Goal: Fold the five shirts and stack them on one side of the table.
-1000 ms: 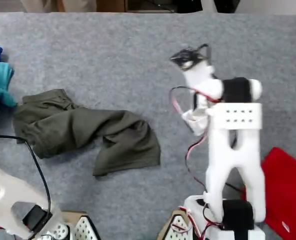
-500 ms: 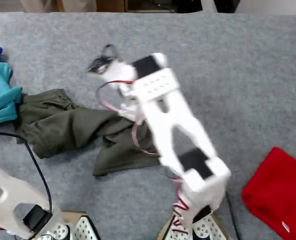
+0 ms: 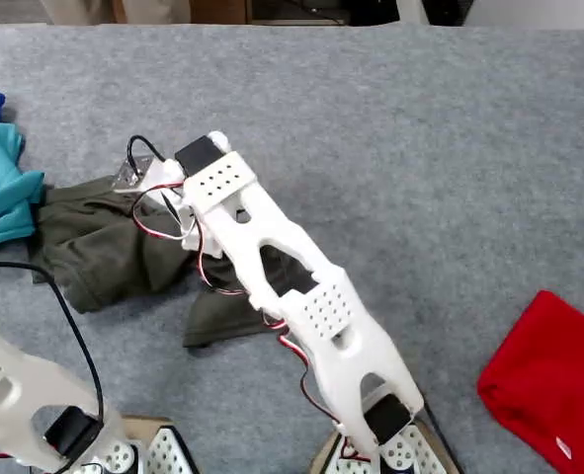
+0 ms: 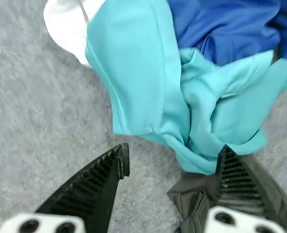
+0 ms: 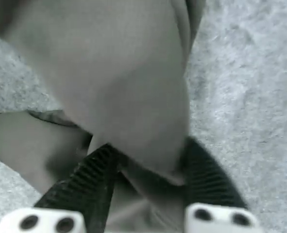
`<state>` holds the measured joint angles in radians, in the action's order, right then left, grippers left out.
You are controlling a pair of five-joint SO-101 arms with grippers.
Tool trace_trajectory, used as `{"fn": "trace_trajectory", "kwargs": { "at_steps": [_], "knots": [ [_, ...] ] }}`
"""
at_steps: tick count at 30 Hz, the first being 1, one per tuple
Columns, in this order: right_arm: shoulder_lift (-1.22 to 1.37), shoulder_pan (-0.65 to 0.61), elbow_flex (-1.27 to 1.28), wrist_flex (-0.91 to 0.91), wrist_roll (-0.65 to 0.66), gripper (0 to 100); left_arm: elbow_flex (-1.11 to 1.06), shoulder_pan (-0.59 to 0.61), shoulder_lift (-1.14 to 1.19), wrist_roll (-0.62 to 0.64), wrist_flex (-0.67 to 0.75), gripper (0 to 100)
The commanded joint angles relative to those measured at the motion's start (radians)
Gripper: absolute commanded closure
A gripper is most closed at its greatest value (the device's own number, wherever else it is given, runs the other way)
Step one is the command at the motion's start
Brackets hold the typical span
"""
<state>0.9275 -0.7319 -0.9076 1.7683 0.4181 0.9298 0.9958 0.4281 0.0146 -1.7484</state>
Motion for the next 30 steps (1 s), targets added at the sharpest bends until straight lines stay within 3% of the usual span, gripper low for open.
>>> {"fn": "trace_trajectory", "kwargs": {
  "at_steps": [1, 8, 15, 22, 26, 28, 30],
  "knots": [
    [-0.016, 0.054, -0.045, 0.017, 0.008, 99.5, 0.000, 0.008, -0.058, -0.009, -0.009, 71],
    [-0.153, 0.239, 0.059, 0.018, 0.008, 99.5, 0.031, 0.009, -0.054, -0.009, -0.009, 71],
    [-0.387, 0.530, 0.286, 0.015, 0.021, 99.5, 0.023, 0.020, -0.050, -0.043, -0.009, 71],
    [-0.478, 0.835, 0.395, 0.012, 0.127, 99.5, -0.037, -0.041, -0.050, -0.041, -0.009, 71],
    [-0.483, 0.931, 0.398, 0.012, 0.193, 98.6, -0.086, -0.083, -0.058, -0.041, -0.009, 71],
    [-0.498, 0.949, 0.387, 0.015, 0.199, 92.5, -0.087, -0.087, -0.058, -0.040, -0.009, 71],
    [-0.561, 0.940, 0.384, 0.014, 0.203, 80.4, -0.084, -0.089, -0.058, -0.043, -0.009, 71]
  ]
}}
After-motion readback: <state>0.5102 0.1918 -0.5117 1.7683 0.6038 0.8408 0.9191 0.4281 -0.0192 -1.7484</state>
